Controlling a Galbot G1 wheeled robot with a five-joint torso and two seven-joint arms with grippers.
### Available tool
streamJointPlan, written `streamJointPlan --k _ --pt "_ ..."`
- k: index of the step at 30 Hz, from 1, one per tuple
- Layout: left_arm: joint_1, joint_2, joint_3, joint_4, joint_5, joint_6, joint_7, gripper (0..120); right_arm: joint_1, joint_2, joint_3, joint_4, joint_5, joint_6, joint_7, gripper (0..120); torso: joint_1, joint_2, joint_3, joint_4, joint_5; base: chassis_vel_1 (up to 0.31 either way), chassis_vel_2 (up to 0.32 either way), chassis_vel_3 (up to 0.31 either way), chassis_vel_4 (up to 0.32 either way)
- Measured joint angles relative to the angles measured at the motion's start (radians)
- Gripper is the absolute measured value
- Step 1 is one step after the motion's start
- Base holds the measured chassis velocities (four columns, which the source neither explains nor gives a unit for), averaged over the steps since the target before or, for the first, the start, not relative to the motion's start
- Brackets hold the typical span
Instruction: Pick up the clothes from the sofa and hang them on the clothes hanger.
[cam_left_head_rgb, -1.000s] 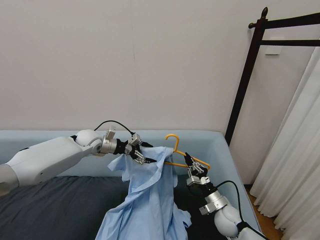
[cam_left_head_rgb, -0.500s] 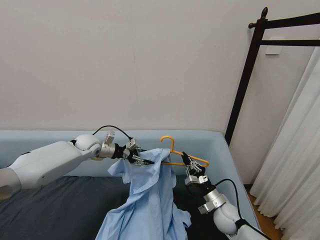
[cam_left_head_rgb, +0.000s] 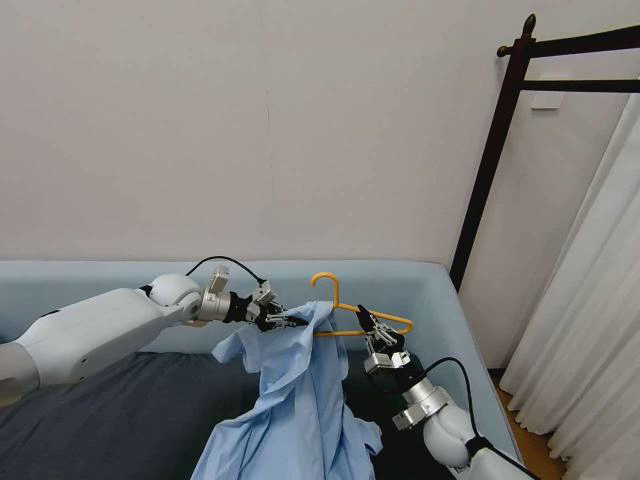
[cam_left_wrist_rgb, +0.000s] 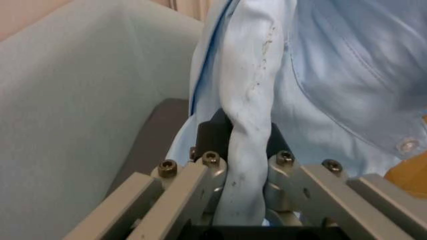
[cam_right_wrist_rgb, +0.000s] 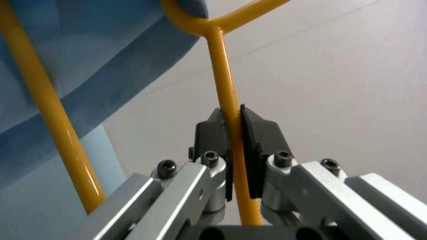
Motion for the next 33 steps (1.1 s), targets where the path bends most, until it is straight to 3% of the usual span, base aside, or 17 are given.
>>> streamJointPlan --k 6,14,16,22,26,27,30,33 --pt "0.006 0.003 -0.009 -0.02 0.003 0.0 -0.014 4 -0.01 -0.002 -0.004 0.015 0.007 -0.02 0.005 4 0.0 0.0 0.0 -0.0001 0.0 0.0 0.0 0.0 0.0" --pt "0.057 0.022 -0.063 -0.035 0.038 -0.01 -0.047 1 -0.081 -0.023 -0.01 0.091 0.019 -0.027 -0.023 37 0.0 0.0 0.0 0.0 -0.0001 0.0 0.0 0.0 0.0" --pt "0.059 0.027 -0.063 -0.037 0.039 -0.011 -0.048 1 -0.092 -0.028 -0.01 0.105 0.033 -0.026 -0.027 40 0.0 0.0 0.0 0.0 0.0001 0.0 0.0 0.0 0.0" --pt "0.083 0.07 -0.084 -0.056 0.049 -0.037 -0.036 1 -0.177 -0.055 -0.01 0.163 0.232 -0.036 -0.075 64 0.0 0.0 0.0 -0.0002 0.0 0.0 0.0 0.0 0.0" --pt "0.133 0.124 -0.129 -0.062 0.116 -0.081 0.025 1 -0.212 -0.064 -0.013 0.109 0.453 -0.081 -0.159 82 0.0 0.0 0.0 -0.0003 -0.0001 0.0 0.0 0.0 0.0" --pt "0.133 0.124 -0.129 -0.062 0.116 -0.081 0.025 1 -0.212 -0.064 -0.013 0.109 0.453 -0.081 -0.159 82 0.0 0.0 0.0 -0.0003 -0.0001 0.0 0.0 0.0 0.0" --pt "0.181 0.168 -0.168 -0.073 0.135 -0.092 0.043 1 -0.213 -0.07 -0.038 0.074 0.646 -0.171 -0.249 96 0.0 0.0 0.0 0.0001 -0.0002 0.0 0.0 0.0 0.0" --pt "0.215 0.186 -0.2 -0.075 0.144 -0.094 0.045 1 -0.206 -0.067 -0.046 0.06 0.698 -0.212 -0.282 99 0.0 0.0 0.0 0.0 -0.0001 0.0 0.0 0.0 0.0"
